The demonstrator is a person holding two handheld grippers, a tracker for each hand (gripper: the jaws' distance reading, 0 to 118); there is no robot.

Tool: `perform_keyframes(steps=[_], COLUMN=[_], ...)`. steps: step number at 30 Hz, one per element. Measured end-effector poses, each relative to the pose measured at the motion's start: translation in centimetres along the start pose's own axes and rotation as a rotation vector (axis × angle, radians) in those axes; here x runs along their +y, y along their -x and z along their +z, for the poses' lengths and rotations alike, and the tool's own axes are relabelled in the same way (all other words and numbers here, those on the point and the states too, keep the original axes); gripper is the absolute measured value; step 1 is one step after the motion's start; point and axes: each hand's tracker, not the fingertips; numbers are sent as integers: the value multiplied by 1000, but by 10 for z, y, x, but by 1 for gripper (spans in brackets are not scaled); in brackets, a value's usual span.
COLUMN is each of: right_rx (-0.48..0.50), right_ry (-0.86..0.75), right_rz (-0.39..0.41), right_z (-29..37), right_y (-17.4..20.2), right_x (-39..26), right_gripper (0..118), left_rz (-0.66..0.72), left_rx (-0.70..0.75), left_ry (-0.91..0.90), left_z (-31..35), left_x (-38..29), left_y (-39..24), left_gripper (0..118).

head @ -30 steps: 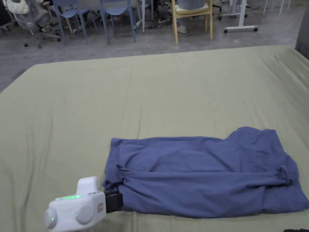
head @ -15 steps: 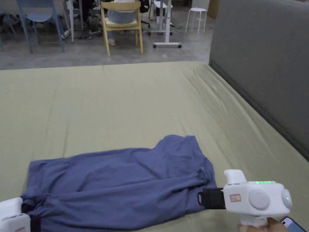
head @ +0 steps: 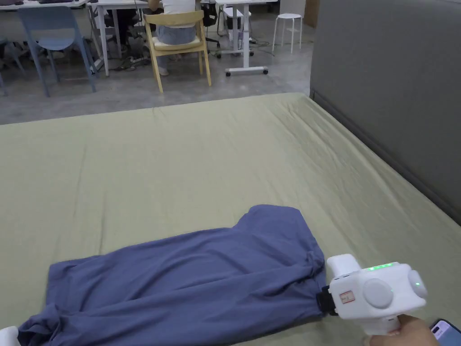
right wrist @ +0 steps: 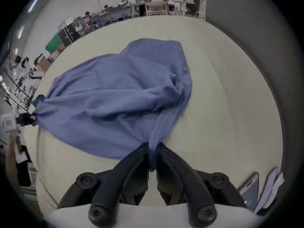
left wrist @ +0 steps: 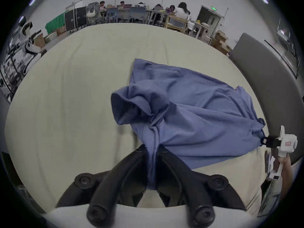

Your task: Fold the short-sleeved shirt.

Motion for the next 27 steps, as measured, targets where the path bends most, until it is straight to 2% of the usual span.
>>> perform_keyframes(steps=[2, 3, 9, 12, 18, 23, 25, 26, 27], right_rx=[31, 49, 12, -43, -64, -71, -50, -28, 10], right_ry=[18, 41, 68, 117, 174, 179, 179, 176, 173], right_rz=[-75, -89, -8, 49, 33, 62, 73, 60, 6], right_z=[15, 19, 46, 38, 1, -8, -8, -5, 1], right_y=[-8, -14, -4, 0, -8, -9, -13, -17, -21], right_x=[-6, -9, -36, -49, -64, -62, -61, -59, -56], right_gripper=[8, 8, 8, 8, 8, 8, 15, 25, 43], left_rz=[-11, -17, -4, -17, -24, 14, 1, -2, 28], left_rx=[-8, -3, -36, -36, -10, -10, -2, -2, -1], left_ry=[11, 15, 51, 81, 136, 146, 140, 138, 132], left_z=[5, 9, 28, 31, 9, -10, -6, -4, 3], left_x=[-3, -6, -31, -46, -66, -66, -67, -66, -63], left_y=[7, 7, 22, 22, 31, 37, 33, 33, 34], left_gripper=[7, 7, 7, 7, 7, 7, 7, 14, 42])
